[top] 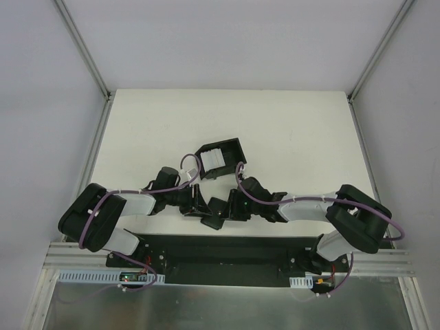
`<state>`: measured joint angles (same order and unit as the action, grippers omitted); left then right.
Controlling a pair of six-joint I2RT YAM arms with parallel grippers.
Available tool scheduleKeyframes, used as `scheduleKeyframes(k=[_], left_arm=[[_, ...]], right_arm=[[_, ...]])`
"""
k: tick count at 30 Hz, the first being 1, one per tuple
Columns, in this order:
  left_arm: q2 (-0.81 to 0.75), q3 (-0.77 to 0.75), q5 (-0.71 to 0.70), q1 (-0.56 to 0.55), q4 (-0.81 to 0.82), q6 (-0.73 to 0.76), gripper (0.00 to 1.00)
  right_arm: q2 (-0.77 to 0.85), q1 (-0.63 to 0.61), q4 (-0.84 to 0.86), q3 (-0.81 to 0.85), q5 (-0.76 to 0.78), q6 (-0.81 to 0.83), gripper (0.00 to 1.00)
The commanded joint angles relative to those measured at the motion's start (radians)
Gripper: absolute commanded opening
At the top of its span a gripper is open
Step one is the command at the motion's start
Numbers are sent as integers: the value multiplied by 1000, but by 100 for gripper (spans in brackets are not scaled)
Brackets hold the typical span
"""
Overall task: Put the credit cards into the card holder
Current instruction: Open the card holder at the center of the board.
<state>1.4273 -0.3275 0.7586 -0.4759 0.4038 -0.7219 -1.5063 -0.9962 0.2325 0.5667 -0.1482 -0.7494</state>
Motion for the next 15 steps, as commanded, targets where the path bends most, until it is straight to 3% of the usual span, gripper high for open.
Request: scheduleKeyframes(k=[1, 8, 13, 15], left_arm=[[12, 13, -33, 2, -23, 16, 41], [-28, -14, -56, 2, -39, 15, 29], [1, -77, -85, 2, -140, 76, 0], [22, -106, -85, -1, -186, 113, 0]], right_arm=[[-45, -2, -56, 4, 12, 2, 35], [-35, -1, -62, -5, 12, 10, 35], [24, -2, -55, -10, 15, 91, 36], [67, -1, -59, -5, 15, 143, 38]])
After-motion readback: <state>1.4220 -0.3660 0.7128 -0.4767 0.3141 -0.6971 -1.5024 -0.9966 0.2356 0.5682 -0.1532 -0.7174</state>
